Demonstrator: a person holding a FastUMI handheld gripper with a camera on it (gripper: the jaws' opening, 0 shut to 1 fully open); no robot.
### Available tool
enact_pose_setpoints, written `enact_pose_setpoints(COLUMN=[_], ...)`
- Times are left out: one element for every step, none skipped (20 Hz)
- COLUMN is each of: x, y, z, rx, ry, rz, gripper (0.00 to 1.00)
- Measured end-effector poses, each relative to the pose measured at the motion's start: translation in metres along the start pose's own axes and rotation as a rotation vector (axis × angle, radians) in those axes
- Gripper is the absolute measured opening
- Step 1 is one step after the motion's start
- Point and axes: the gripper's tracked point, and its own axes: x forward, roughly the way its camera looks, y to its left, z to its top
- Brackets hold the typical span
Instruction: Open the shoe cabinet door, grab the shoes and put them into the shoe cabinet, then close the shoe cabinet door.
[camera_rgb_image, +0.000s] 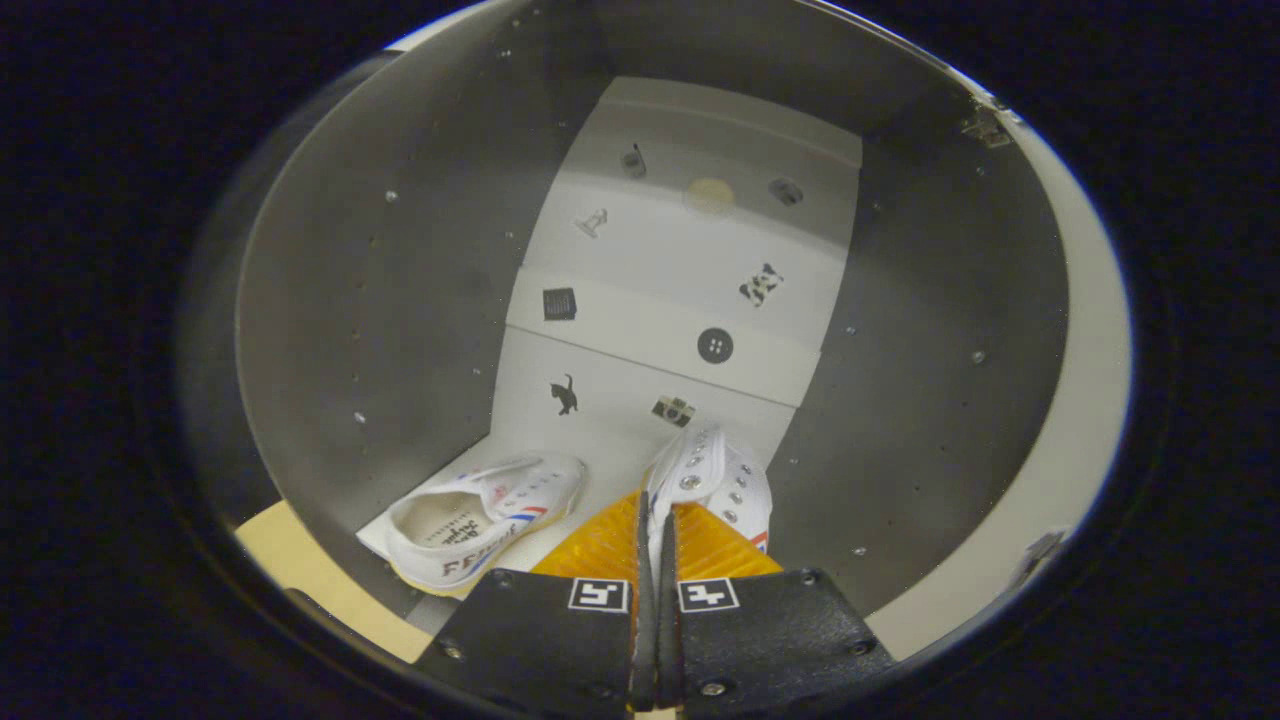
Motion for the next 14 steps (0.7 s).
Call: enact_pose_setpoints(x=[0.015,0.027,0.037,0.046,0.054,0.062,0.068,0.070,0.073,0.072,0.071,0.071,0.069,0.067], y=[0.000,0.000,0.001,0.000,0.001,0.003,0.004,0.005,0.006,0.007,0.006,0.004,0.002,0.000], z=[-0.008,-0.017,-0.027,-0.034,-0.040,-0.045,-0.048,-0.047,-0.046,-0.046,-0.045,-0.046,-0.045,-0.044], rx=[-0.003,-0.006,-0.020,-0.027,-0.034,-0.037,-0.041,-0.039,-0.039,-0.045,-0.051,-0.065,-0.075,-0.079], ry=[0.017,0.036,0.061,0.077,0.090,0.095,0.094,0.079,0.071,0.069,0.065,0.062,0.058,0.050], rz=[0.004,0.007,0.011,0.014,0.021,0.029,0.038,0.047,0.051,0.056,0.047,0.038,0.029,0.016], gripper=[0.05,0.05,0.05,0.05,0.05,0.05,0.05,0.05,0.05,0.06,0.07,0.10,0.15,0.18])
